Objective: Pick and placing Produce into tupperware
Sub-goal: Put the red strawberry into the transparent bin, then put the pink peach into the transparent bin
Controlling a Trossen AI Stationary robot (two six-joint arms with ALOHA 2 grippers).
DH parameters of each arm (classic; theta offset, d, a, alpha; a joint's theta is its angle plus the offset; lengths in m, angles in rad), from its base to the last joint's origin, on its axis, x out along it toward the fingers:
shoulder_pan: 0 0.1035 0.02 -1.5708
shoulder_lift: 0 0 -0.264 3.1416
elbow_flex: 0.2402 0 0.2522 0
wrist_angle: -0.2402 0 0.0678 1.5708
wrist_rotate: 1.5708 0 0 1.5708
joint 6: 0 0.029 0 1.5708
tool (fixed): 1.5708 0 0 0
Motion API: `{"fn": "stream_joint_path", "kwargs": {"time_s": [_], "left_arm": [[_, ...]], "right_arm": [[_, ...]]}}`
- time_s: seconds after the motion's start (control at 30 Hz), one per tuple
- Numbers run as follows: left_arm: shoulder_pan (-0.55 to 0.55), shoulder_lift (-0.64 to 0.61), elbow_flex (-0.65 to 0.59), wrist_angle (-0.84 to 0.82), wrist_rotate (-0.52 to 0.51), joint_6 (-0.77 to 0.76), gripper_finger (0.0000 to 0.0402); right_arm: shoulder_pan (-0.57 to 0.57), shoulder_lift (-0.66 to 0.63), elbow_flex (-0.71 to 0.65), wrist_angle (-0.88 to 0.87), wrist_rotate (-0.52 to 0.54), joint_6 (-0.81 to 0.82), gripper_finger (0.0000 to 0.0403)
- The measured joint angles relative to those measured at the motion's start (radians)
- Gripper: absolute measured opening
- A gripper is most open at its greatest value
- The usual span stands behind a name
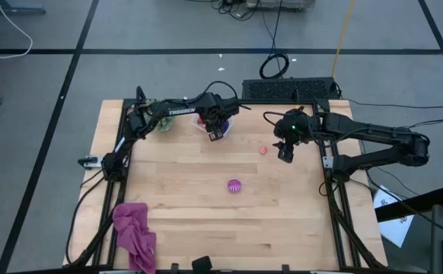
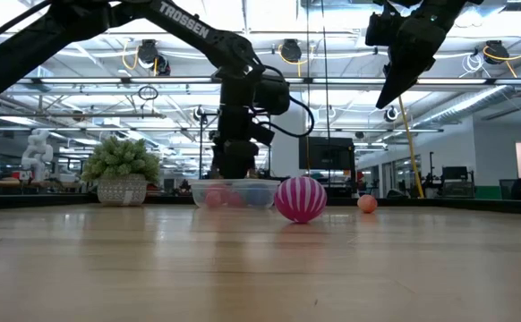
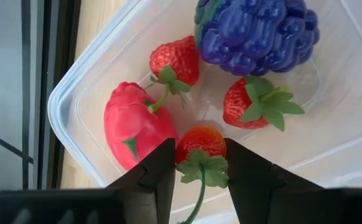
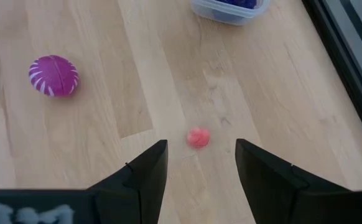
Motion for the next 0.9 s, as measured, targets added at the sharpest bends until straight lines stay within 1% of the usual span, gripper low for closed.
{"fn": "stream_joint_path", "kwargs": {"time_s": [0.07,0.27,0.43,0.57,0.7,0.9], "left_arm": [[-0.001,0.000,0.000,0.003,0.000,-0.001,0.0152],[0.001,0.000,0.000,0.021,-0.037,0.004,0.0244],[0.000,0.000,0.000,0.023,-0.043,0.003,0.0292],[-0.002,0.000,0.000,0.021,-0.046,0.003,0.0312],[-0.014,-0.011,0.000,-0.003,-0.051,0.004,0.0320],[-0.047,-0.117,0.003,-0.045,-0.053,-0.015,0.0316]], "right_arm": [[0.000,0.000,0.000,0.000,0.000,0.000,0.0181],[0.000,0.000,0.000,0.000,0.000,0.000,0.0181],[0.000,0.000,0.000,0.000,0.000,0.012,0.0181],[0.000,0.000,0.000,0.000,0.000,0.012,0.0181],[0.000,0.000,0.000,0.000,0.000,0.013,0.0181],[0.000,0.000,0.000,0.000,0.002,0.013,0.0181]]}}
